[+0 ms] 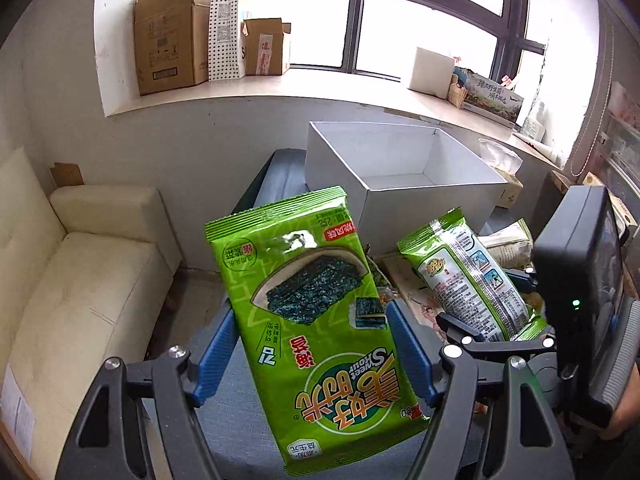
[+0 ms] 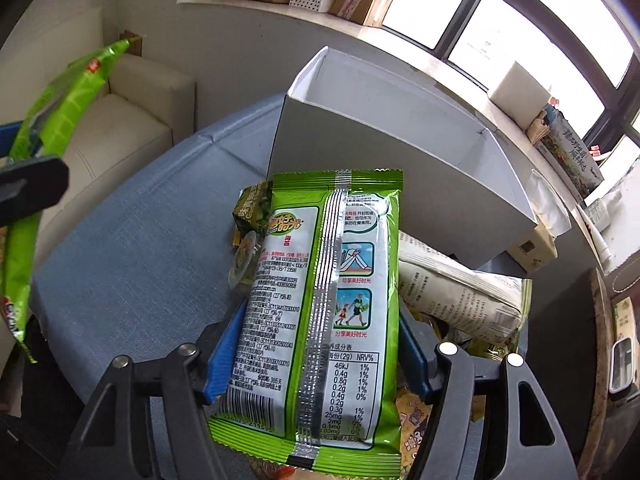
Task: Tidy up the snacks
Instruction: 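Lower both packets into the white box and open both tools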
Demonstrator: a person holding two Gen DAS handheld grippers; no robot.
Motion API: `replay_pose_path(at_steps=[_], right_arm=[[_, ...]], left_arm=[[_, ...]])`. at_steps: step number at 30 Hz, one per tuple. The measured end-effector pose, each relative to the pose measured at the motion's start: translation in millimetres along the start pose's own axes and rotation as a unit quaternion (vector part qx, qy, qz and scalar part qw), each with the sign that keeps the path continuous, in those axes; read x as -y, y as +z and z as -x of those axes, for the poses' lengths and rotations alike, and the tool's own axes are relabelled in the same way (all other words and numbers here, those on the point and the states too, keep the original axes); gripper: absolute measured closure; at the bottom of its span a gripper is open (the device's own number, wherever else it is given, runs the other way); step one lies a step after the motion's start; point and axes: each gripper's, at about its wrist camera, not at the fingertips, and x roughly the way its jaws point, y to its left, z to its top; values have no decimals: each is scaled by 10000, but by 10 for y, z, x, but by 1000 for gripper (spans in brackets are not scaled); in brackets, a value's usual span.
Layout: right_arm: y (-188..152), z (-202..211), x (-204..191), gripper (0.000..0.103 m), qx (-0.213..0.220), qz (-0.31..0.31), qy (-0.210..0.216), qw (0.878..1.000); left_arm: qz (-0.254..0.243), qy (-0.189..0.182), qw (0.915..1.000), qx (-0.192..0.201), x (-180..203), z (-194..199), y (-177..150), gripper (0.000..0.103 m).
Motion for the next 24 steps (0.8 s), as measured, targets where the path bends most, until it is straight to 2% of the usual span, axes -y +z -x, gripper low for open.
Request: replay_pose_path(at_steps=[3, 7, 11, 13, 17, 19, 20, 22, 24], right_arm=[[-56, 257, 141, 30, 345, -245, 46, 9991], [-146, 535, 497, 30, 709, -789, 141, 9943], [-101, 625, 995, 30, 936, -1466, 552, 9832], [55, 554, 1286, 30, 943, -1670, 637, 9794], [452, 177, 1800, 30, 764, -2027, 994, 9712], [701, -30, 1979, 30, 744, -1992, 1068, 9713], [827, -138, 2084, 30, 730, -1931, 1054, 9728], [1076, -350, 2247, 30, 694, -1922, 985, 9739], [1256, -536, 2378, 30, 617, -2052, 1069, 9709]], left_arm=[[-112, -152, 9998, 84, 105, 55, 56, 25], [-301, -173, 9992, 184, 320, 95, 251, 25], [-500, -298, 9976, 371, 529, 54, 642, 25], [-533, -350, 9972, 381, 601, -66, 926, 25], [-591, -378, 9969, 369, 734, -492, 1498, 25], [-697, -223, 9969, 293, 815, -820, 1748, 25], [-703, -174, 9972, 211, 831, -998, 1849, 25], [-585, -301, 9978, -34, 814, -1353, 2006, 25], [-612, -179, 9976, -268, 816, -1660, 2098, 23]])
